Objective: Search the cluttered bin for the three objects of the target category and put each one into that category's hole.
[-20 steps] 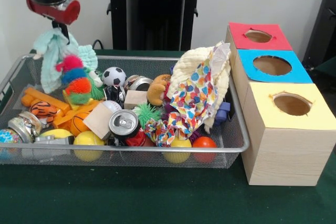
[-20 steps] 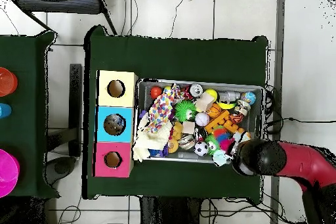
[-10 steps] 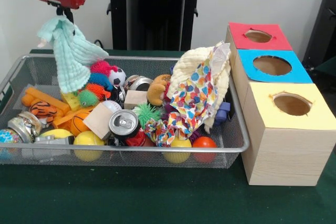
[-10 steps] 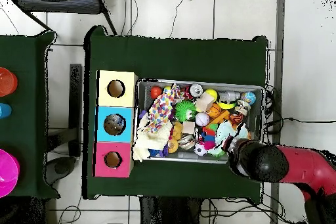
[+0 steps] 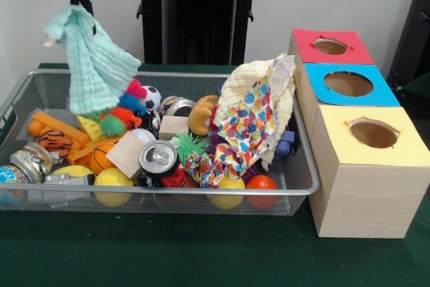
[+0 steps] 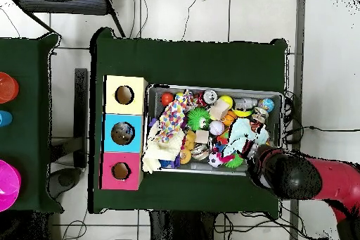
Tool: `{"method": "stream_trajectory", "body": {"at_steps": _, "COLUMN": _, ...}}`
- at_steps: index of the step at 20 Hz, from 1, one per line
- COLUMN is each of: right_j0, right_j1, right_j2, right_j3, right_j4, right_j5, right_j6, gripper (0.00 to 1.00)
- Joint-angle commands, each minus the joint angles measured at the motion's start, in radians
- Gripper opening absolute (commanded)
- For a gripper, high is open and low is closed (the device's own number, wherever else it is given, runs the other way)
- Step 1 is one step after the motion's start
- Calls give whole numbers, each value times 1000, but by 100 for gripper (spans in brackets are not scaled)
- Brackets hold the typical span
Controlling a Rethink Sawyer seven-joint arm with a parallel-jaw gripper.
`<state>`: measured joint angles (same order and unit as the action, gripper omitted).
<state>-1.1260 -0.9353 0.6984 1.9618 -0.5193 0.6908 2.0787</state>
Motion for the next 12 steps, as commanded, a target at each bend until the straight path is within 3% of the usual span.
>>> {"method": "stream_trajectory", "body": {"at_steps": 1, "right_j0": -39, "right_j1": -116, "right_j2": 193, "right_j3": 16, "right_j4": 82, "right_j5": 15, "right_j6": -284, "gripper": 0}}
{"method": "stream_trajectory", "body": {"at_steps": 7, "right_j0": -35, "right_j1": -200, "right_j2": 244, "right_j3": -36, "right_j4": 125, "right_j5": 121, "right_j6": -310, "gripper": 0}}
{"method": "stream_trajectory", "body": {"at_steps": 12, "right_j0": -35, "right_j1": -234, "right_j2": 271, "right_j3": -28, "right_j4": 186, "right_j5": 161, "right_j6": -279, "gripper": 0}}
